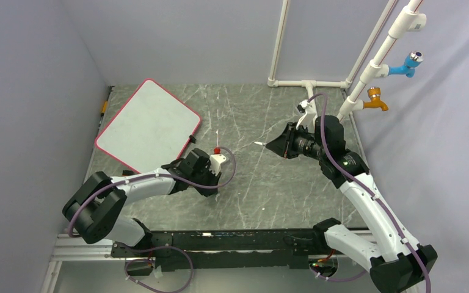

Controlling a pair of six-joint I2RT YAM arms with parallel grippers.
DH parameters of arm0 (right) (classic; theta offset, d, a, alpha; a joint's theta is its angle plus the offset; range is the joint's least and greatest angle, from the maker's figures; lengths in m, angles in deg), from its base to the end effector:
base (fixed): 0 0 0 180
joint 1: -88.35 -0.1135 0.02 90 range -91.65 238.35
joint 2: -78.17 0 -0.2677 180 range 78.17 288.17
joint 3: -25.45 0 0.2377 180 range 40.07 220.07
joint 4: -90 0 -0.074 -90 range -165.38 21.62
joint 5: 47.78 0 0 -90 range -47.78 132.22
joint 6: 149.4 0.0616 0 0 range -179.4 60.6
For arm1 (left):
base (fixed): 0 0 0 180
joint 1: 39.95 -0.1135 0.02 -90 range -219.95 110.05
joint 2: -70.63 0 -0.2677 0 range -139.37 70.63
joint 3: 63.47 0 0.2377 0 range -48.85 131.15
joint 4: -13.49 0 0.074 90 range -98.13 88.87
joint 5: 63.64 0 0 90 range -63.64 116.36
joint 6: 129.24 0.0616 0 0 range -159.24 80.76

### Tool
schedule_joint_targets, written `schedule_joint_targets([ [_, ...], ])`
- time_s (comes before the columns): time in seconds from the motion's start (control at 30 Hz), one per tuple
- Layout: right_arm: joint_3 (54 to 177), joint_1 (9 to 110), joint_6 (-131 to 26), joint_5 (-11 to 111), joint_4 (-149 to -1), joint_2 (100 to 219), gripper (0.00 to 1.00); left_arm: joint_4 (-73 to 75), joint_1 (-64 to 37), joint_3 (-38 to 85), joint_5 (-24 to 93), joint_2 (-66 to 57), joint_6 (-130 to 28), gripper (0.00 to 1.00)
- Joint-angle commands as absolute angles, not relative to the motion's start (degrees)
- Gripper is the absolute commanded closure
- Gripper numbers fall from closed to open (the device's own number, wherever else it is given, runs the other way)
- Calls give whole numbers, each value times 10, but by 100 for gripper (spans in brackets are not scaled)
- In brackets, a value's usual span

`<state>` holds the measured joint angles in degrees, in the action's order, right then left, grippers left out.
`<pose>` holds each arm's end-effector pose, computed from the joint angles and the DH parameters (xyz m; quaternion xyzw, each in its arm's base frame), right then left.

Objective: Write a sentence on the whiteboard
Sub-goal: Place the pen cap at the center of the board.

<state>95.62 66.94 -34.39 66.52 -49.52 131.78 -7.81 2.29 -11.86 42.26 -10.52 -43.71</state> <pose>0.1844 0.0995 0.3440 -0.0890 0.8227 0.3722 0.4203 0.1884 -0.1938 0.1575 0.3459 0.8679 -0.2512 0.2530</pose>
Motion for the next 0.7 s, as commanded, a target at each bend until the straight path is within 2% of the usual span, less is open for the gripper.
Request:
schedule_joint_targets([
  [0.0,959,671,-346,660,-494,1310,100,-58,26,-124,395,-107,-460,79],
  [0.2,958,671,-346,660,-494,1308,100,-74,26,-121,377,-104,-463,65],
  [0.53,957,671,-349,655,-494,1310,100,-129,27,-99,349,-57,-456,59],
  [0.67,951,671,-354,644,-492,1305,100,-157,27,-78,319,-24,-448,52],
])
